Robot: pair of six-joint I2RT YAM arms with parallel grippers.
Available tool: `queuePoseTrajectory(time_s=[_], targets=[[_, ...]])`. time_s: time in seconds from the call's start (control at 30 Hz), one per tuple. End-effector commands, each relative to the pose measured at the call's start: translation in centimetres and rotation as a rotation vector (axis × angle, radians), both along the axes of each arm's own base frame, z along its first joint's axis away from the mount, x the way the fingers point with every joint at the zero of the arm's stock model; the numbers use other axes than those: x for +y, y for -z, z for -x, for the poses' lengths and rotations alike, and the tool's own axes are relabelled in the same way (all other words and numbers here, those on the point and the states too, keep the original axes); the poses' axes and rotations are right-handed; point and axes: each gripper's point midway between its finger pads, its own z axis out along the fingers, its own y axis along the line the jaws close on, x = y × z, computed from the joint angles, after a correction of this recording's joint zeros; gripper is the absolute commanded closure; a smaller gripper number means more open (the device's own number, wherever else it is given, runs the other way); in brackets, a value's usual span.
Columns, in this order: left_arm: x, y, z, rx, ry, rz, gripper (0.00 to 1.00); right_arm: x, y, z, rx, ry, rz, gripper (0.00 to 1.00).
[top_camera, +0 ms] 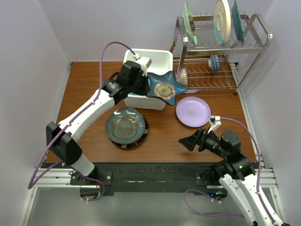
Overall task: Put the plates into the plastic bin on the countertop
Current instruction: Place the plate in the plastic bin.
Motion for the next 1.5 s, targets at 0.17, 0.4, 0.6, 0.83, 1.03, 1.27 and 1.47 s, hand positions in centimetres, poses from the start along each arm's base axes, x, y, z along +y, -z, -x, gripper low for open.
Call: queuePoseTrajectory(time_s=[0.17,0.4,0.6,0.83,1.03,1.27,1.47], targets=[[3.7,-7.8,-3.3,-0.213,-0.088,0.159,1.0,0.4,-0.4,-0.1,-0.018,-0.019,-0.021,0.08],[5.0,-7.0,-4.9,-0.197,-0.117,0.152,1.0,0.4,0.0,-0.1,-0.011,-0.023,-0.013,0.08],[5.5,-6.5,-6.2,-0.186,-0.135,0.163,1.0,0.4,0.3,-0.1,-0.006,-0.023,-0.011,0.08],[5.5,-5.9,-7.9,-0.175,-0.154,0.167,1.0,0.4,0.7,0.0,0.003,-0.023,-0.006,0.08],[5.0,-5.2,-9.3,-0.142,-0.159,0.209,1.0,0.4,0.9,-0.1,0.006,-0.02,-0.009,0.08],[5.0,-4.4,-10.8,-0.133,-0.179,0.205,1.0,0.3,1.0,0.0,0.009,-0.017,-0.001,0.08],[5.8,-3.9,-11.8,-0.137,-0.212,0.194,1.0,0.3,1.1,0.0,0.008,-0.019,-0.001,0.08]])
